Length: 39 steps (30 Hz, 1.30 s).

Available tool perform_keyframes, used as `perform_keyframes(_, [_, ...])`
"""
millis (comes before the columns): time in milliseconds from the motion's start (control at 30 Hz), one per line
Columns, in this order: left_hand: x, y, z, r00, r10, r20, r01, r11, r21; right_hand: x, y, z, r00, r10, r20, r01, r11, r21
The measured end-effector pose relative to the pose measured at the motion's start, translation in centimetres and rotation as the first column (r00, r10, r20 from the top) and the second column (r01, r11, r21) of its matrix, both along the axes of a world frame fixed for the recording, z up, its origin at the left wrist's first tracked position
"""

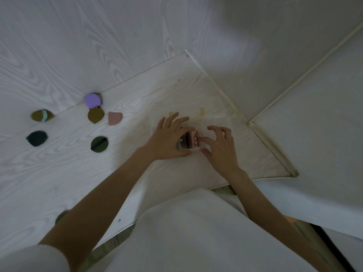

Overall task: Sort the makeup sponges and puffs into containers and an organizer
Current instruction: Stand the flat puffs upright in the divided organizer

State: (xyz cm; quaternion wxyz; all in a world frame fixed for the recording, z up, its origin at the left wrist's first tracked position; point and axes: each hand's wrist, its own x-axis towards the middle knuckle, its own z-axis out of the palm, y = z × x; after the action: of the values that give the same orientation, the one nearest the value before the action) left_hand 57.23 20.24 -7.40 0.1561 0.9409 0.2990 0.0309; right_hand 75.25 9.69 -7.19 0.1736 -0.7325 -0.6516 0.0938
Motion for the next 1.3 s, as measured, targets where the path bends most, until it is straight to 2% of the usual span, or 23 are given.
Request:
perform_keyframes(167, [-2.2, -0.8, -0.3, 0.983, 0.183, -0.027, -0.183, 0.983, -0.015, -1.1, 2.3, 0.3, 0.993, 0.112, 0.036, -0.111, 0.993, -0.045])
perform_keyframes(233, [-3.3, -0.9, 0.0, 0.960, 0.276, 0.054, -0.274, 0.960, -0.051, -1.8, 3.4, 0.6, 0.983, 0.156, 0.093, -0.149, 0.985, -0.082])
perform_keyframes(300, [-5.0, -0.8, 0.3, 0.882, 0.409, 0.233, -0.402, 0.912, -0.080, -2.1, 4.1, 0.8, 0.973, 0.191, 0.130, -0.179, 0.979, -0.097])
perform_keyframes(367, [-7.6, 0.0, 0.3, 0.755, 0.556, 0.347, -0.553, 0.825, -0.118, -2.2, 4.3, 0.8, 0.970, 0.207, 0.124, -0.196, 0.975, -0.102])
perform_keyframes(433, [-10.5, 1.4, -0.5, 0.679, 0.652, 0.336, -0.652, 0.747, -0.131, -2.0, 4.2, 0.7, 0.973, 0.206, 0.102, -0.198, 0.976, -0.086])
perform_keyframes(500, [-12.8, 3.3, -1.5, 0.656, 0.712, 0.250, -0.707, 0.695, -0.127, -1.8, 4.1, 0.6, 0.975, 0.204, 0.083, -0.198, 0.977, -0.072])
perform_keyframes(633, [-14.0, 6.5, -2.6, 0.630, 0.775, 0.044, -0.765, 0.629, -0.134, -2.1, 4.1, 0.9, 0.973, 0.212, 0.093, -0.206, 0.976, -0.074])
perform_keyframes(700, [-14.0, 7.2, -2.9, 0.628, 0.778, -0.013, -0.774, 0.623, -0.115, -2.2, 4.0, 0.8, 0.975, 0.203, 0.092, -0.196, 0.977, -0.077])
perform_keyframes(933, [-13.9, 7.3, -3.7, 0.567, 0.822, 0.058, -0.810, 0.569, -0.142, -2.5, 3.7, 1.1, 0.988, 0.151, 0.014, -0.151, 0.988, -0.034])
perform_keyframes(1133, [-13.8, 7.6, -3.5, 0.561, 0.823, 0.086, -0.803, 0.567, -0.184, -2.6, 3.6, 1.1, 0.989, 0.144, -0.019, -0.144, 0.989, -0.023])
perform_keyframes(1233, [-13.0, 7.1, -2.4, 0.425, 0.881, 0.205, -0.837, 0.469, -0.282, -2.7, 3.5, 1.0, 0.989, 0.143, -0.032, -0.143, 0.990, -0.009])
perform_keyframes(1300, [-12.1, 5.9, -0.7, 0.290, 0.877, 0.382, -0.839, 0.425, -0.340, -2.8, 3.6, 0.8, 0.989, 0.145, -0.033, -0.145, 0.989, 0.002])
